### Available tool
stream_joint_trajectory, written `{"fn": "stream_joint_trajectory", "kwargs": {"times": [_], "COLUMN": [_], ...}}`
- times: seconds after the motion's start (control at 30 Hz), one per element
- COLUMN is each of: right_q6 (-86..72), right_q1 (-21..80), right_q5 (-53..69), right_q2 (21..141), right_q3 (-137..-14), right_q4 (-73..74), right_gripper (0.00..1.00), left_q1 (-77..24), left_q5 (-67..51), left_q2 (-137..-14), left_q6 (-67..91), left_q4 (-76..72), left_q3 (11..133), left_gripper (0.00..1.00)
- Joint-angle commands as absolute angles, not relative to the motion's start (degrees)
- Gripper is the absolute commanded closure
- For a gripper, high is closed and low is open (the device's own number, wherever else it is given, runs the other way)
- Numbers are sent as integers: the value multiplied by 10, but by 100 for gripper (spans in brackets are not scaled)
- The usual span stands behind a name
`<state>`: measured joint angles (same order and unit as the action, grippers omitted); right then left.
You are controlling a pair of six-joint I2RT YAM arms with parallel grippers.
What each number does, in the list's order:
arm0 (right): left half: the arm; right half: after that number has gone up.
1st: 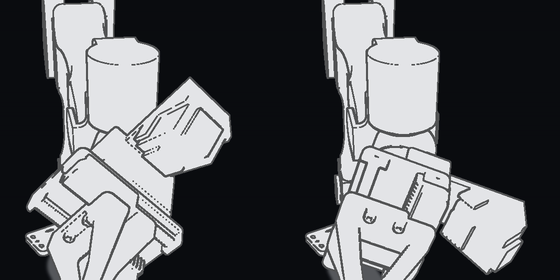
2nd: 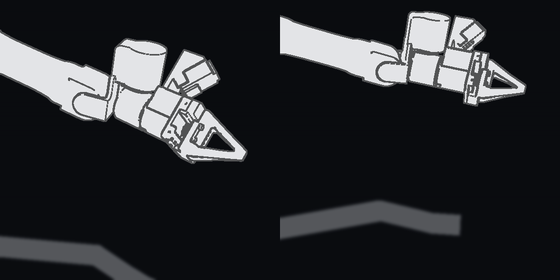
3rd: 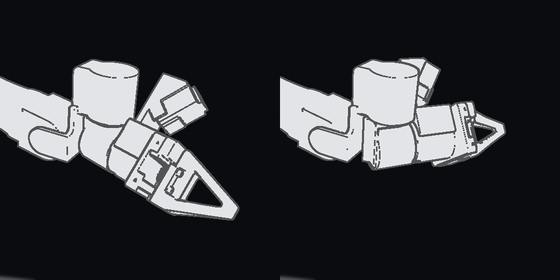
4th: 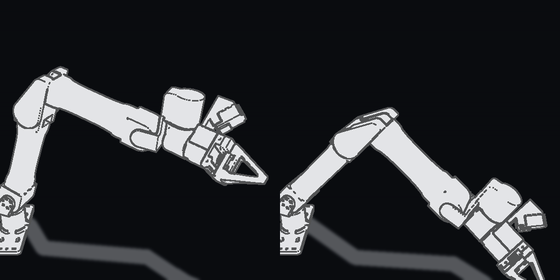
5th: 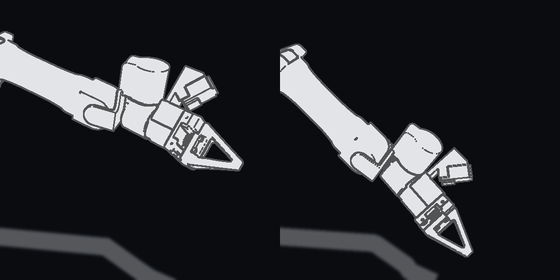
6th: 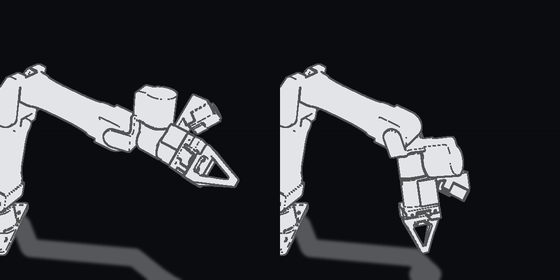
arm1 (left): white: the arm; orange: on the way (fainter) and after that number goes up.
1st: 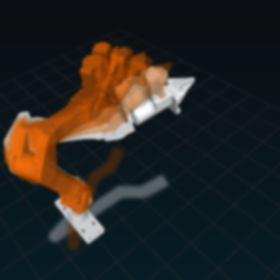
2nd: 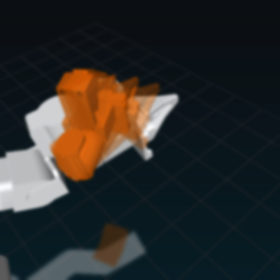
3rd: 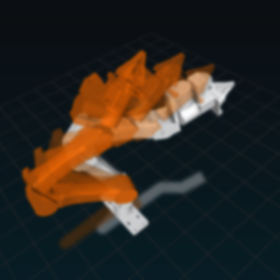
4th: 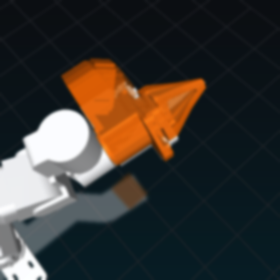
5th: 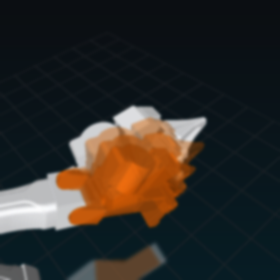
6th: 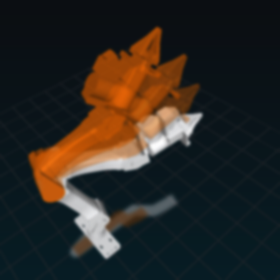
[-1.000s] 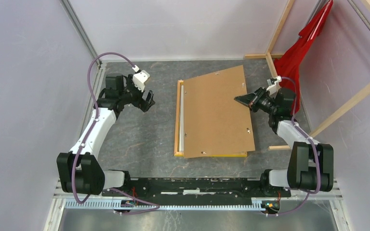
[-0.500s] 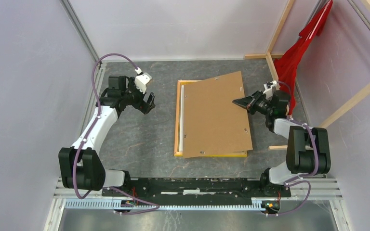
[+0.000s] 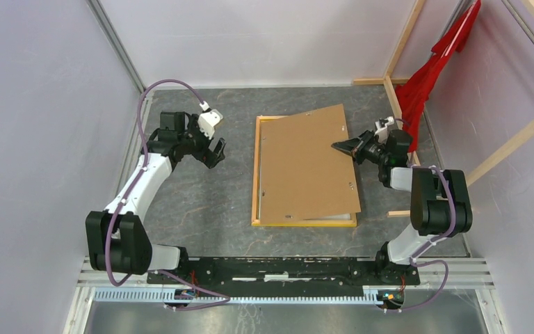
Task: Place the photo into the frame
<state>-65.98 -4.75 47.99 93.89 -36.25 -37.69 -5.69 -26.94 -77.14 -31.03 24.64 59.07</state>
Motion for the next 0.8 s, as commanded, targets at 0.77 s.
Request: {"fn": "stream_joint_trajectory", "kwargs": {"times": [0.77], "right_q6": [-686], "right_q1": [-38], "right_q5": [486], "right_q2": [985], "right_q3": [-408], "right_q4": [-453], "right_gripper": [100], "left_q1": [-62], "left_q5": [-253], "left_q2": [-774], "left_q6": [-347], "left_q4": [265], "left_q3": [583], "left_gripper": [0]}}
